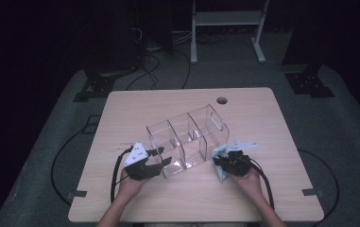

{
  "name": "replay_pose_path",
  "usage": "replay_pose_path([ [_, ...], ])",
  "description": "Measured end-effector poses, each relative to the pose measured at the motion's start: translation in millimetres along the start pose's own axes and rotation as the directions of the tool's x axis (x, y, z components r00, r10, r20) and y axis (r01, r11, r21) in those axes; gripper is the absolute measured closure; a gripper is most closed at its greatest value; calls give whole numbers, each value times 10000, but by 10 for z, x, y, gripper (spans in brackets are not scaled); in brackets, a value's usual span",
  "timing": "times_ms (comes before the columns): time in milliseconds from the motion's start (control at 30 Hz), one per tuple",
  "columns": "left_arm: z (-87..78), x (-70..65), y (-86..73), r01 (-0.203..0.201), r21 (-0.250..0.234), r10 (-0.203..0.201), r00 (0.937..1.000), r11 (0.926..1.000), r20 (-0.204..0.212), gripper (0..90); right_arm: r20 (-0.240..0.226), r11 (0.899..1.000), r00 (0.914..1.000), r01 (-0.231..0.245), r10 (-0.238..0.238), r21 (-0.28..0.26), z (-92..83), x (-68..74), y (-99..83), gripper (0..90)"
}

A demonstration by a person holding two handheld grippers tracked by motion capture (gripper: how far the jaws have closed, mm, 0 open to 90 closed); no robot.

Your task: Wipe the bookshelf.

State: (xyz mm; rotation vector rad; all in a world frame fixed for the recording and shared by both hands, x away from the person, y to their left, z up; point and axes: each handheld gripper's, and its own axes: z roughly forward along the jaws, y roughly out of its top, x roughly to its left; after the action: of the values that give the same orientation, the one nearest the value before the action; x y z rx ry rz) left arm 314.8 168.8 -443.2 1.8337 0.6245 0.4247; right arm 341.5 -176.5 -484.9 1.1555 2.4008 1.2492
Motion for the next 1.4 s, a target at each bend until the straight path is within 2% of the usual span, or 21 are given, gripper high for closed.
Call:
replay_pose_path([
  [167, 15, -28, 6, -43, 18, 43, 10000, 10000, 66, 478, -257, 9999, 9996, 108, -106, 64, 111, 98, 31, 828],
  [300, 27, -38, 9, -32, 24, 31, 10000, 10000, 48, 477, -143, 9984, 9992, 371, -378, -435, 18, 162, 147, 828],
  [333, 27, -38, 9, -32, 24, 31, 10000, 10000, 48, 477, -143, 9984, 9992, 371, -378, -435, 18, 162, 147, 828],
  [367, 30, -47, 11, -39, 69, 39, 10000, 10000, -7, 476, -160, 9972, 9994, 303, -314, -678, -20, 160, 174, 828],
  [433, 31, -51, 13, -13, 73, 13, 10000, 10000, -6, 476, -123, 9979, 9995, 271, -279, -586, 5, 147, 148, 828],
  [567, 30, -52, 13, -27, 90, 27, 10000, 10000, 3, 476, -85, 9998, 9998, 153, -152, 120, 162, 105, 24, 828],
  [633, 27, -52, 10, -37, 80, 37, 10000, 10000, 27, 476, -97, 9999, 9999, 99, -98, 121, 161, 103, 37, 828],
  [800, 39, -57, 11, -22, 58, 22, 10000, 10000, 14, 475, 77, 9981, 9993, 358, -354, -508, 17, 147, 159, 828],
  [900, 37, -59, 10, -13, 56, 12, 10000, 10000, 20, 475, 69, 9985, 9994, 327, -325, -430, 48, 135, 134, 828],
  [1033, 38, -63, 12, -26, 71, 26, 10000, 10000, 11, 475, 28, 9999, 9999, 151, -151, 77, 172, 109, 41, 828],
  [1100, 38, -62, 11, -36, 63, 35, 10000, 10000, 24, 475, 56, 9998, 9998, 217, -216, -22, 139, 122, 72, 828],
  [1200, 39, -61, 9, -40, 50, 40, 10000, 10000, 36, 475, 90, 9973, 9993, 371, -366, -638, -6, 158, 183, 828],
  [1267, 43, -62, 9, -26, 40, 26, 10000, 10000, 35, 475, 51, 9961, 9994, 334, -331, -822, -32, 158, 198, 828],
  [1333, 44, -62, 10, -19, 42, 18, 10000, 10000, 40, 475, 37, 9975, 9997, 234, -232, -659, 22, 153, 155, 828],
  [1400, 43, -63, 10, -17, 53, 17, 10000, 10000, 30, 475, 63, 9995, 9997, 257, -256, -187, 121, 138, 86, 828],
])
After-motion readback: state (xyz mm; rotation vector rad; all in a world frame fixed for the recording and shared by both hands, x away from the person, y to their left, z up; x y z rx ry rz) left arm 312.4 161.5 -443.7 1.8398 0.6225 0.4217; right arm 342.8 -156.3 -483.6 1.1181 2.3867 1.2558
